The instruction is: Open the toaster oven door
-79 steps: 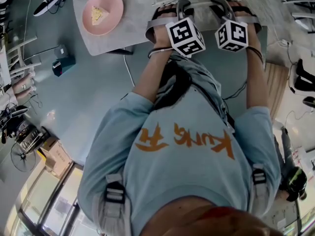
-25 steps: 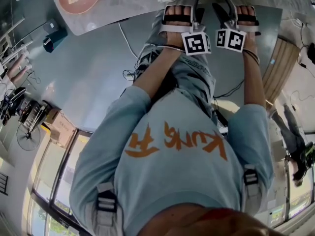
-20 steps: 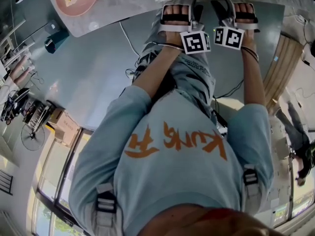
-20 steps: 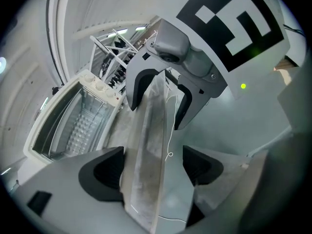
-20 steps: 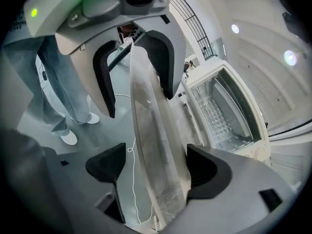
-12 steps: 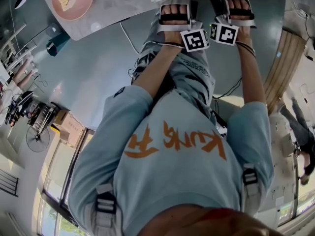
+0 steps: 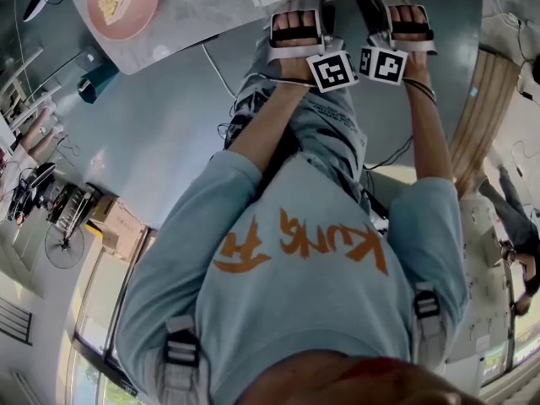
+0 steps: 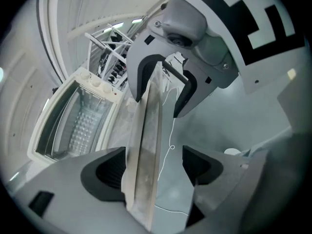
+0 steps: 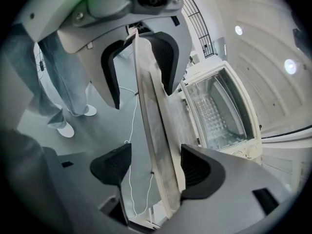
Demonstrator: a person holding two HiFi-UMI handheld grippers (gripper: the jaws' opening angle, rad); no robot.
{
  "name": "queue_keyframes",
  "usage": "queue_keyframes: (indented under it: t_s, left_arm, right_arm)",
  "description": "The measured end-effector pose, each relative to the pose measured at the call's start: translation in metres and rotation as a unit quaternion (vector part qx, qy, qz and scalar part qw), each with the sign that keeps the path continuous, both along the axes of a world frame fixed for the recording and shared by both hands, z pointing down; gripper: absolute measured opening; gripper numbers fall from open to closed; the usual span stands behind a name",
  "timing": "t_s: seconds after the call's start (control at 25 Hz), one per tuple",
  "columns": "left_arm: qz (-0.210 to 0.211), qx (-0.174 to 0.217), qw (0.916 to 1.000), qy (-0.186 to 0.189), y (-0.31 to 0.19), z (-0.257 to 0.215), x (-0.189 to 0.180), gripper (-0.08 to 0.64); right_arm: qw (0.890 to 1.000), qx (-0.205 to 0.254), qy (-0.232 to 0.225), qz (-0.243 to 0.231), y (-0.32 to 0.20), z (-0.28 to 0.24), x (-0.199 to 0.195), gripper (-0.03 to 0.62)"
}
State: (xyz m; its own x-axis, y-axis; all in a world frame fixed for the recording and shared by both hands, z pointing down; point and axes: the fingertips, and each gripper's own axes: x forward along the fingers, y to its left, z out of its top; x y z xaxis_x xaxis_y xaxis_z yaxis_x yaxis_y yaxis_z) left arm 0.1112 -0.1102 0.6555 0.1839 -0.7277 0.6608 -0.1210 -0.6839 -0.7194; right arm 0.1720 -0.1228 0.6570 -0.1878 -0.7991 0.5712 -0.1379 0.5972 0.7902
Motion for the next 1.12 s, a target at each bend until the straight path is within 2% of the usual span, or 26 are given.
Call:
queue_keyframes:
  t_s: [0.2, 0.36, 0.44, 0.48, 0.56, 0.6, 0.68, 0.76, 0.96, 1.12]
  left_arm:
    - [0.014, -0.036, 0.9985, 0.038, 0.021, -0.008, 0.008, 0.357]
    - [0.01, -0.071, 0.9923, 0.101, 0.026, -0.019, 0.015, 0.34]
    - [0.015, -0.073, 0.9878, 0.137, 0.022, -0.033, 0.02, 0.283]
    - [0.018, -0.069, 0.985, 0.157, 0.02, -0.043, 0.023, 0.233]
    - [0.016, -0.049, 0.9803, 0.191, 0.012, -0.064, 0.024, 0.076]
    - [0.011, -0.038, 0.9784, 0.203, 0.007, -0.073, 0.023, 0.038]
    - [0.002, -0.027, 0.9738, 0.226, -0.005, -0.089, 0.021, 0.013]
    - [-0.002, -0.027, 0.9669, 0.254, -0.017, -0.105, 0.021, 0.003]
    - [-0.033, -0.022, 0.9409, 0.336, -0.051, -0.156, 0.012, 0.002]
    - [-0.082, 0.005, 0.9181, 0.388, -0.084, -0.196, -0.008, 0.002]
  right_arm:
    - [1.0, -0.01, -0.008, 0.009, 0.01, -0.007, 0.007, 0.263]
    - [0.999, -0.003, -0.028, 0.02, 0.012, -0.025, 0.009, 0.224]
    - [0.998, 0.003, -0.05, 0.028, 0.01, -0.036, 0.009, 0.167]
    - [0.998, 0.005, -0.062, 0.03, 0.008, -0.042, 0.009, 0.136]
    - [0.996, 0.009, -0.082, 0.033, 0.003, -0.057, 0.007, 0.098]
    - [0.995, 0.012, -0.09, 0.036, -0.001, -0.064, 0.006, 0.08]
    - [0.993, 0.019, -0.11, 0.046, -0.01, -0.078, 0.005, 0.04]
    - [0.988, 0.02, -0.138, 0.061, -0.02, -0.09, 0.003, -0.001]
    - [0.971, 0.0, -0.219, 0.092, -0.041, -0.124, -0.001, -0.003]
    - [0.945, -0.029, -0.311, 0.096, -0.059, -0.161, -0.008, -0.003]
